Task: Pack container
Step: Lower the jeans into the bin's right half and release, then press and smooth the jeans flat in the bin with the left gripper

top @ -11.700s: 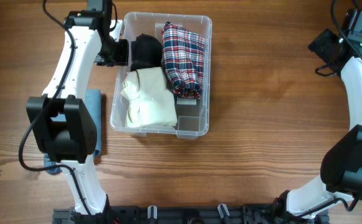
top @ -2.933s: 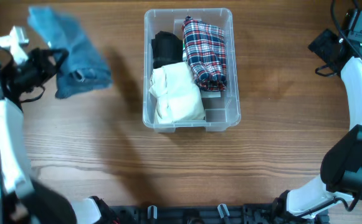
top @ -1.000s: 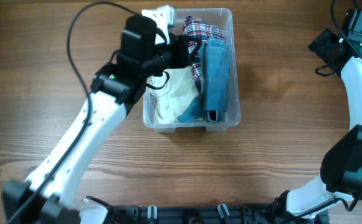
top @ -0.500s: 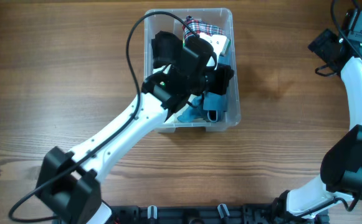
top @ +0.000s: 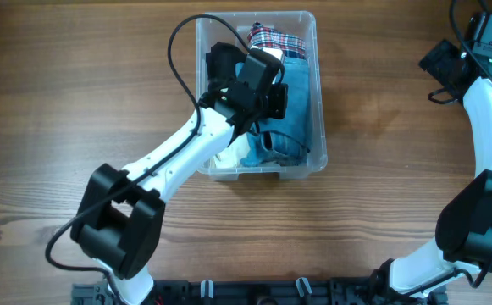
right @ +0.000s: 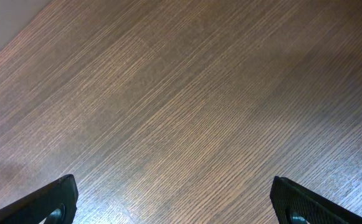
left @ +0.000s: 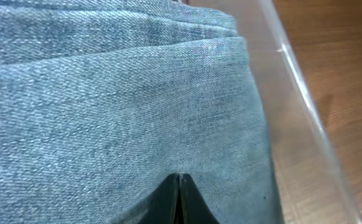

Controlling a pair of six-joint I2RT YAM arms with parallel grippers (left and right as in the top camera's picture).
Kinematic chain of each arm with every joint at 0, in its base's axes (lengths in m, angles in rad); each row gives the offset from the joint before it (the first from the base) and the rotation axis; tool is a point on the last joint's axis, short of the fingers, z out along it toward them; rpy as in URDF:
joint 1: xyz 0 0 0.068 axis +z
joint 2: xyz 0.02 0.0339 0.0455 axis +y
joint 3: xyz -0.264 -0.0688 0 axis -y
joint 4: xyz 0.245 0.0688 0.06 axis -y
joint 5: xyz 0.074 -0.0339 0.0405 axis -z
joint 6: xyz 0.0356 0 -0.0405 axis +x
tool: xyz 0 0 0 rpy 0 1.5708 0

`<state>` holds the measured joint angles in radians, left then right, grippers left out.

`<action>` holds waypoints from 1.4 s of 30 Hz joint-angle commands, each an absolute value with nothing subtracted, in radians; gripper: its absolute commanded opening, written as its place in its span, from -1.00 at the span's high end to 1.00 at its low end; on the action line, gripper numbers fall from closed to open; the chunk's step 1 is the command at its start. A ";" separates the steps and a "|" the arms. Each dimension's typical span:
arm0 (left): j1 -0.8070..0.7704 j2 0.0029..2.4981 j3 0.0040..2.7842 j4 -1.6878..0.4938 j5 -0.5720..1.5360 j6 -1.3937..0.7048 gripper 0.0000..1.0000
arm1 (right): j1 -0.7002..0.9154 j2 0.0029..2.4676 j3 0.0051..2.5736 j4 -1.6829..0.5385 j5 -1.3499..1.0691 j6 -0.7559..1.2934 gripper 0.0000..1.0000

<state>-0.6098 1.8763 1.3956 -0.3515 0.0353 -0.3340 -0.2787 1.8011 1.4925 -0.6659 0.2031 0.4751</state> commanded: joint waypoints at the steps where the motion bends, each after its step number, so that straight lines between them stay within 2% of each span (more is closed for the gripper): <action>1: -0.580 1.998 1.378 -0.375 -0.017 -0.321 0.92 | -0.274 1.813 1.492 -0.662 0.209 0.490 -1.00; 8: -0.578 1.992 1.385 -0.397 -0.035 -0.291 0.92 | -0.274 1.813 1.492 -0.662 0.209 0.490 -0.99; 15: -0.579 1.686 1.454 -0.622 -0.040 -0.295 0.92 | -0.274 1.813 1.492 -0.662 0.209 0.490 -0.99; 19: -0.579 1.581 1.453 -0.716 0.059 -0.295 0.92 | -0.274 1.813 1.492 -0.662 0.209 0.490 -0.99; 23: -0.580 1.640 1.450 -0.776 0.102 -0.329 0.92 | -0.274 1.813 1.492 -0.662 0.209 0.490 -0.99; 27: -0.581 1.759 1.444 -0.785 0.249 -0.329 0.92 | -0.274 1.813 1.492 -0.662 0.209 0.490 -1.00; 32: -0.587 1.872 1.443 -0.807 0.273 -0.328 0.92 | -0.274 1.813 1.492 -0.662 0.209 0.490 -1.00; 37: -0.582 1.834 1.454 -0.817 0.178 -0.317 0.92 | -0.274 1.813 1.492 -0.662 0.209 0.490 -0.99; 42: -0.579 1.695 1.489 -0.731 -0.040 -0.317 0.92 | -0.274 1.813 1.492 -0.663 0.209 0.490 -1.00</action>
